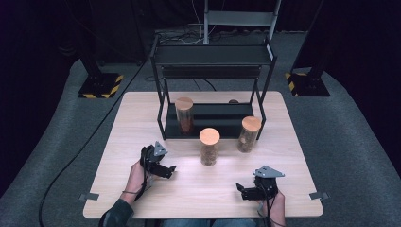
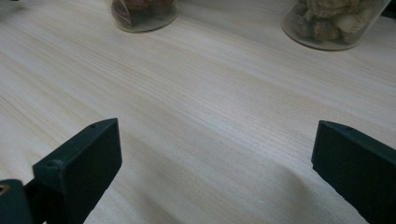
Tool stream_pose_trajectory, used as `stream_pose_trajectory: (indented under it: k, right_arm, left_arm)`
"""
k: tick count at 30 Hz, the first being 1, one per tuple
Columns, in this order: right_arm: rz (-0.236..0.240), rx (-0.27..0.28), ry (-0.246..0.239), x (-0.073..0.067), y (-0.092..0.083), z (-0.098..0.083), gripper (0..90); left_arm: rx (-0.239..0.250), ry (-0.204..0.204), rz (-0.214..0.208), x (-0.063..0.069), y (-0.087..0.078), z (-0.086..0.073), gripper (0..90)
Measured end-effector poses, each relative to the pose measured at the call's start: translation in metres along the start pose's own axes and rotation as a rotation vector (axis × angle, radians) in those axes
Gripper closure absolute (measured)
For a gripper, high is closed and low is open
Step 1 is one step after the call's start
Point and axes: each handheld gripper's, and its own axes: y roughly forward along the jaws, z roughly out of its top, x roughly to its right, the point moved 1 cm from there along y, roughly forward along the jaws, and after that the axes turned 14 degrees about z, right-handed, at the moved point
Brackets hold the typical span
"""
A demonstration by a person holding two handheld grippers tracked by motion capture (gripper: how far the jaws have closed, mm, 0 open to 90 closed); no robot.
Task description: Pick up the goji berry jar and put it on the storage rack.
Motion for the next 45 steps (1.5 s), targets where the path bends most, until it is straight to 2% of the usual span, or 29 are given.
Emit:
stream_pose_trajectory:
  k: [7, 14, 19, 23, 29, 45]
  right_arm:
    - [0.000, -0.001, 0.000, 0.000, 0.000, 0.000, 0.6]
    - [-0.001, -0.002, 0.000, 0.000, 0.000, 0.000, 0.6]
    - [-0.001, -0.004, 0.002, 0.000, 0.000, 0.000, 0.6]
    - [0.000, -0.005, 0.003, 0.000, 0.000, 0.000, 0.6]
    - [0.002, -0.008, 0.005, 0.000, 0.001, 0.000, 0.7]
    - [-0.005, -0.013, 0.000, 0.000, 0.001, 0.000, 0.6]
  left_arm:
    - [0.005, -0.118, 0.004, -0.014, -0.013, -0.031, 0.0]
    - [-0.005, -0.176, 0.028, -0.024, -0.027, -0.050, 0.0]
    - [-0.025, -0.211, 0.039, -0.026, -0.032, -0.058, 0.0]
    - [-0.030, -0.201, 0.064, -0.025, -0.034, -0.060, 0.0]
    - [-0.019, -0.230, 0.092, -0.027, -0.032, -0.062, 0.0]
    - [-0.021, -0.238, 0.100, -0.027, -0.031, -0.061, 0.0]
